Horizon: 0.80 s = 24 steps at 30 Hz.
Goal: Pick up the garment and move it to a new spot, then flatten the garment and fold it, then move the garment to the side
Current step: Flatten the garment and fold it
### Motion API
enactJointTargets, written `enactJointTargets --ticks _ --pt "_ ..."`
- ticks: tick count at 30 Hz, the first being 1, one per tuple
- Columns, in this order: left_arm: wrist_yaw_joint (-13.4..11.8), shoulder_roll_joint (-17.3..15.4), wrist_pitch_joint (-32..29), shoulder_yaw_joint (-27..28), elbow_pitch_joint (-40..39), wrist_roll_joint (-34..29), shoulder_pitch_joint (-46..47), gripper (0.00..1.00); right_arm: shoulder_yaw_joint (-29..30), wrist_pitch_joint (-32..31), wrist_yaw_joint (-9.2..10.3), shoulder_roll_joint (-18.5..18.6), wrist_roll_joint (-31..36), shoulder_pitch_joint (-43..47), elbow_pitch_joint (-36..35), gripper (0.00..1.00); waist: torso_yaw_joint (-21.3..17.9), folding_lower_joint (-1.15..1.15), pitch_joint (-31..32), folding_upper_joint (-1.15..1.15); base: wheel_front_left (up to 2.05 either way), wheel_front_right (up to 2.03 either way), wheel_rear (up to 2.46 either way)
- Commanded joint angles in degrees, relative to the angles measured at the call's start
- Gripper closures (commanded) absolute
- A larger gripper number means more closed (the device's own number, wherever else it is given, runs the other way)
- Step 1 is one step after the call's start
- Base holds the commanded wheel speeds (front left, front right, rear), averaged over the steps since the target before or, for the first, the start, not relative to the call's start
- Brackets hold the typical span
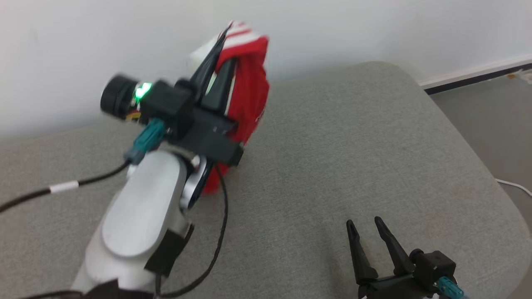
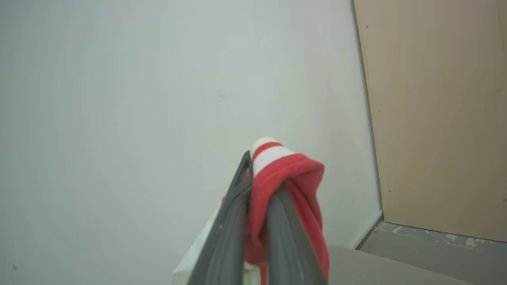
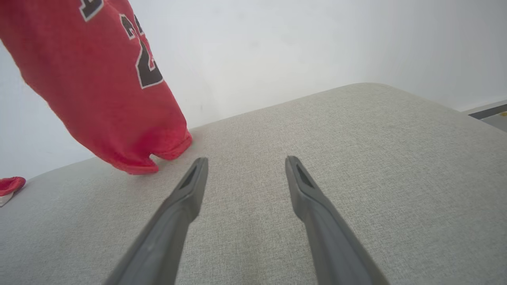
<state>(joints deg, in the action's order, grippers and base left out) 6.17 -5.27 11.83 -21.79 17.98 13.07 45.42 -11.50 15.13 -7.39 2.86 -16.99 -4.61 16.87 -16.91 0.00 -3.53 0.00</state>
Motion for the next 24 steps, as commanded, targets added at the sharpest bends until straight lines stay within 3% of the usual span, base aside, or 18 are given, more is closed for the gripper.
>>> enactJointTargets --ticks 1,7,11,20,24 --pt "0.3 0.5 -0.2 -0.4 0.1 -0.2 1.6 1.00 -0.3 0.1 -0.20 0.1 -0.1 -0.2 0.1 0.00 -0.7 0.00 0.4 0.00 0.00 0.00 0.00" --pt "0.7 1.6 0.3 -1.8 -0.5 2.1 9.9 1.00 -1.3 0.1 -0.20 0.1 -0.6 -0.3 0.4 0.00 -2.0 0.00 0.7 0.00 0.00 0.00 0.00" --pt "-0.6 1.6 0.4 -2.4 -0.3 1.3 11.8 1.00 -1.3 0.1 -0.20 0.0 -0.7 -0.1 0.4 0.00 -1.9 0.00 0.7 0.00 0.00 0.00 0.00" --pt "-4.9 -1.8 1.4 0.4 3.1 2.2 2.6 1.00 -0.7 0.1 -0.20 0.1 -0.3 0.2 -0.3 0.00 0.8 0.00 -0.6 0.00 0.00 0.00 0.00" --pt "-7.2 -3.9 2.3 3.1 3.8 3.8 -6.5 1.00 -0.2 0.1 -0.20 0.0 -0.1 0.0 -0.7 0.00 2.4 0.00 -1.5 0.00 0.00 0.00 0.00"
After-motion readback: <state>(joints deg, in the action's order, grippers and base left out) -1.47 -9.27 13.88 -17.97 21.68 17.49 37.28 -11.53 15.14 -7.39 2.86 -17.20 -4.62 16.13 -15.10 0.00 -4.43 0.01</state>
